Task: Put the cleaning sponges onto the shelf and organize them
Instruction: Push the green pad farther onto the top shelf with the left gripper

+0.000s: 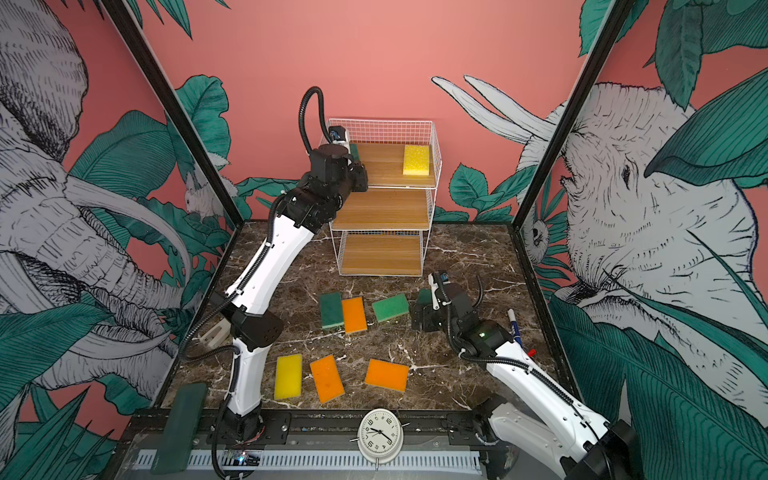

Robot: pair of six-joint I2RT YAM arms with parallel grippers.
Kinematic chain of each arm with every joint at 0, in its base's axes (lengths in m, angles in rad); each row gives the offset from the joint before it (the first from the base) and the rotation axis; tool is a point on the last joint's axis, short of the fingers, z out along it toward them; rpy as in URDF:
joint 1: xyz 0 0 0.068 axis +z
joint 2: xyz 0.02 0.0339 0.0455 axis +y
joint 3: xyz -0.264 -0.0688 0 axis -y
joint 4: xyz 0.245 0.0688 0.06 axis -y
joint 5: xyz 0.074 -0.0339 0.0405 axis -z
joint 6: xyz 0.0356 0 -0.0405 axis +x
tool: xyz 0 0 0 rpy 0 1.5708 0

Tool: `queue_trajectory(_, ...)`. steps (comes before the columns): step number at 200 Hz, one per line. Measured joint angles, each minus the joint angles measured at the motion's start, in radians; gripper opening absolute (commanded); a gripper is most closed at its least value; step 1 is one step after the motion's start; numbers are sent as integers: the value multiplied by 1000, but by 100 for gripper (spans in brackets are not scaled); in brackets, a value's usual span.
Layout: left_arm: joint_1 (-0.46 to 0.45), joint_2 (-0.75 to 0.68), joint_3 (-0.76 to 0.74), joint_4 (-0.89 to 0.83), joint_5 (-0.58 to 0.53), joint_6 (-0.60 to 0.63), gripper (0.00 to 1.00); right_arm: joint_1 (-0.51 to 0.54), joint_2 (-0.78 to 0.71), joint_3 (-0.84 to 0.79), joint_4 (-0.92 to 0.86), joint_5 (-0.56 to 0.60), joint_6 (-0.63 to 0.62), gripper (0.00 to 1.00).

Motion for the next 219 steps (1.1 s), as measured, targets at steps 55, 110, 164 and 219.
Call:
queue_trajectory(55,10,-11,0,-24,-33,14,27,-2,0,0,0,0,1,96)
queue_trajectory(110,32,-23,0,-49,-46,17,27,-2,3,0,1,-4,2,96)
queue_trajectory(164,35,-24,0,-49,-13,14,27,-2,3,0,1,-4,2,96)
queue_trajectory(219,36,-24,0,-48,9,-2,27,-2,2,0,1,-4,3,96)
